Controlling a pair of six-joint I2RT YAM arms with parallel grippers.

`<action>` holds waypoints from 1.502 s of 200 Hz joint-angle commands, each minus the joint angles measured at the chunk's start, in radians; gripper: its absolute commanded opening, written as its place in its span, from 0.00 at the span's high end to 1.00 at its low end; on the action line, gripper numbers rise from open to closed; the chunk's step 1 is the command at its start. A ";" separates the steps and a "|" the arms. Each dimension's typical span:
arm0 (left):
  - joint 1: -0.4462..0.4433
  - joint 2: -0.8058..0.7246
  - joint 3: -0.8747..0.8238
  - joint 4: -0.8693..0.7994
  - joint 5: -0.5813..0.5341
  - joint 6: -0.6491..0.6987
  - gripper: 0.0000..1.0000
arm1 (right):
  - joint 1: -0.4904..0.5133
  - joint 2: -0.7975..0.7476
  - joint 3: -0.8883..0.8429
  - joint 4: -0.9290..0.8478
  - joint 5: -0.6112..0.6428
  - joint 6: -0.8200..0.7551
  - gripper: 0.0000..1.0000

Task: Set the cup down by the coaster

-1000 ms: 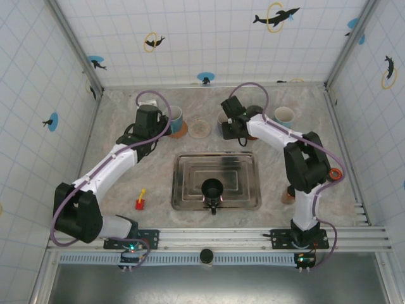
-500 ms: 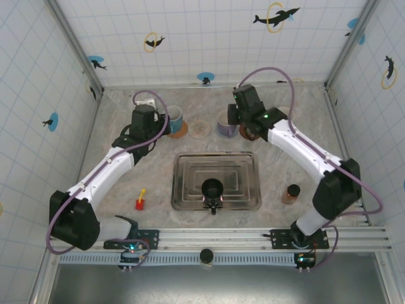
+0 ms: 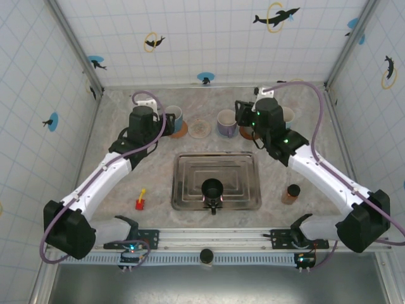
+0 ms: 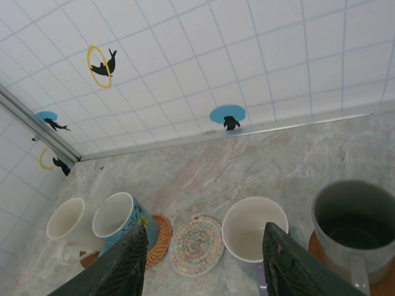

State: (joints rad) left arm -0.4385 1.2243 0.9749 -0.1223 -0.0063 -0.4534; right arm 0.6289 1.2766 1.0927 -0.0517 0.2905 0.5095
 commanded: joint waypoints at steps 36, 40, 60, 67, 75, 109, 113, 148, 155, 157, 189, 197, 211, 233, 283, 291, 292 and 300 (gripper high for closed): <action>-0.122 -0.064 0.011 0.013 0.028 0.013 0.57 | -0.005 -0.059 -0.113 0.145 -0.023 0.093 0.48; -0.132 -0.067 0.016 0.008 0.026 0.016 0.57 | -0.003 -0.059 -0.115 0.148 -0.027 0.093 0.48; -0.172 -0.077 0.038 -0.038 0.013 0.029 0.57 | 0.001 -0.060 -0.125 0.160 -0.034 0.093 0.47; -0.185 -0.080 0.045 -0.060 0.010 0.034 0.57 | 0.001 -0.061 -0.127 0.159 -0.036 0.093 0.47; -0.196 -0.086 0.056 -0.087 0.010 0.041 0.57 | 0.001 -0.062 -0.130 0.159 -0.038 0.093 0.47; -0.247 -0.129 0.073 -0.208 0.030 0.056 0.57 | 0.002 -0.077 -0.146 0.170 -0.036 0.094 0.47; -0.253 -0.137 0.072 -0.219 0.033 0.056 0.57 | 0.002 -0.078 -0.147 0.171 -0.036 0.094 0.47; -0.301 -0.198 0.065 -0.325 0.049 0.044 0.56 | 0.000 -0.078 -0.153 0.172 -0.033 0.092 0.46; -0.312 -0.207 0.067 -0.350 0.050 0.042 0.56 | -0.001 -0.077 -0.155 0.174 -0.034 0.092 0.46; -0.314 -0.209 0.065 -0.356 0.051 0.041 0.56 | 0.000 -0.077 -0.156 0.174 -0.034 0.091 0.46; -0.328 -0.254 0.024 -0.419 0.051 0.007 0.53 | 0.001 -0.075 -0.170 0.191 -0.041 0.095 0.45; -0.329 -0.267 0.008 -0.426 0.064 -0.006 0.52 | 0.000 -0.076 -0.175 0.194 -0.040 0.096 0.45; -0.337 -0.289 -0.025 -0.446 0.073 -0.030 0.52 | 0.000 -0.079 -0.182 0.200 -0.039 0.096 0.45; -0.361 -0.322 -0.062 -0.486 0.075 -0.065 0.51 | 0.000 -0.079 -0.193 0.211 -0.039 0.101 0.44; -0.444 -0.371 -0.105 -0.539 0.094 -0.114 0.48 | 0.002 -0.066 -0.193 0.219 -0.052 0.107 0.43; -0.457 -0.371 -0.108 -0.548 0.094 -0.120 0.47 | 0.003 -0.066 -0.194 0.218 -0.053 0.107 0.43; -0.458 -0.371 -0.108 -0.549 0.095 -0.121 0.47 | 0.002 -0.066 -0.193 0.219 -0.053 0.107 0.43; -0.473 -0.370 -0.111 -0.556 0.091 -0.126 0.47 | 0.003 -0.066 -0.195 0.219 -0.053 0.107 0.43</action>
State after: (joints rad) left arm -0.8787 0.8654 0.8780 -0.6285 0.0719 -0.5407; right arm 0.6281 1.2251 0.9134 0.1150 0.2371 0.6071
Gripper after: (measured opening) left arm 0.525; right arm 0.569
